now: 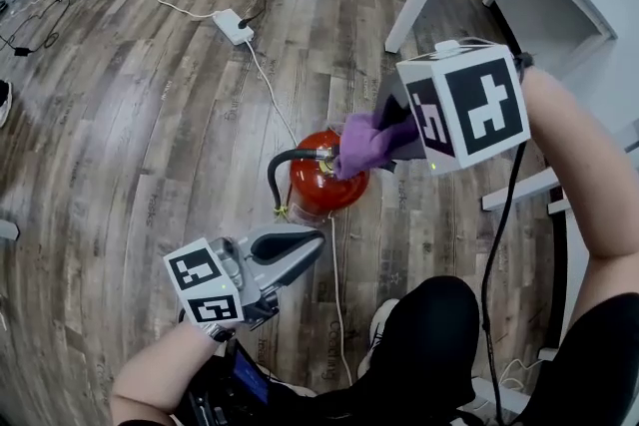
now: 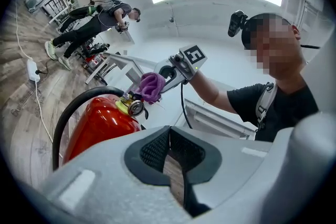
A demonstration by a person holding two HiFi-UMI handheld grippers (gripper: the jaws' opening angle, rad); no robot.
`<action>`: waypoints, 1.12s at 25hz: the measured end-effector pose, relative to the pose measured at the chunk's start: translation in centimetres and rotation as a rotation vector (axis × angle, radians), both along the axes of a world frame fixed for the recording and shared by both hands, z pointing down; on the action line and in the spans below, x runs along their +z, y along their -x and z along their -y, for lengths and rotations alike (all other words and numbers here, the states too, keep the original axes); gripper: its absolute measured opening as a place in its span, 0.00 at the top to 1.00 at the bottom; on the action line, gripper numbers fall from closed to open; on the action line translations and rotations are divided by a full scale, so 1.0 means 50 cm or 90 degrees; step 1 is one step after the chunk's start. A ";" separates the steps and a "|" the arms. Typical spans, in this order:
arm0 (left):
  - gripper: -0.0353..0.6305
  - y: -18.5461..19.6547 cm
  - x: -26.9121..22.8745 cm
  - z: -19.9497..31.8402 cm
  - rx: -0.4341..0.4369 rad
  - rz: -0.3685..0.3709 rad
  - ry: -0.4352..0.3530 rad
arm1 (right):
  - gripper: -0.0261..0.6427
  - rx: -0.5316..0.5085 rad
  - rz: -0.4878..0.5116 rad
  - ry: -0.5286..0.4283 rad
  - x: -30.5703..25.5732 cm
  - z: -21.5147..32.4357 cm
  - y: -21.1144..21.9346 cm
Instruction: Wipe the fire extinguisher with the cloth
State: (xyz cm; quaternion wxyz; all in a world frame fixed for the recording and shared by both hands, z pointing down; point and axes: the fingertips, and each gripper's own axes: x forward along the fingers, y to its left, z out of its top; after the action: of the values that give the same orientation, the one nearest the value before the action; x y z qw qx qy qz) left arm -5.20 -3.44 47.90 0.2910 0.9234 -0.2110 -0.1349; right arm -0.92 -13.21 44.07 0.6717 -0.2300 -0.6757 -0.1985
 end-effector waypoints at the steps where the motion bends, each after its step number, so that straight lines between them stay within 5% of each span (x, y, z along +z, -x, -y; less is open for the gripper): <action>1: 0.96 -0.001 0.002 0.002 -0.001 0.002 0.001 | 0.86 0.012 0.005 -0.002 -0.006 0.004 -0.018; 5: 0.96 -0.009 0.010 0.007 0.001 0.006 0.007 | 0.86 0.053 -0.002 -0.016 -0.012 0.025 -0.093; 10: 0.96 -0.015 0.018 0.012 0.001 0.015 0.013 | 0.86 0.064 -0.099 -0.089 0.037 0.080 -0.223; 16: 0.96 -0.008 0.032 0.026 -0.011 0.018 0.019 | 0.86 0.176 0.050 -0.045 0.025 0.123 -0.242; 19: 0.96 0.005 0.032 0.037 -0.023 0.017 0.015 | 0.86 0.267 0.243 0.038 -0.033 0.143 -0.216; 25: 0.96 0.045 -0.011 0.051 -0.045 -0.021 -0.024 | 0.85 0.483 0.890 0.409 -0.257 0.155 -0.226; 28: 0.96 0.065 -0.041 0.055 -0.059 -0.018 -0.055 | 0.85 0.528 1.059 0.537 -0.293 0.130 -0.251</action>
State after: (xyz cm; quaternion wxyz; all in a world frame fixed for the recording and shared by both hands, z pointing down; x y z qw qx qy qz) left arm -8.45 -6.18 45.84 0.2472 0.9223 -0.2435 -0.1701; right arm 11.66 -19.73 29.44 -0.1302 0.0150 -0.9696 0.2067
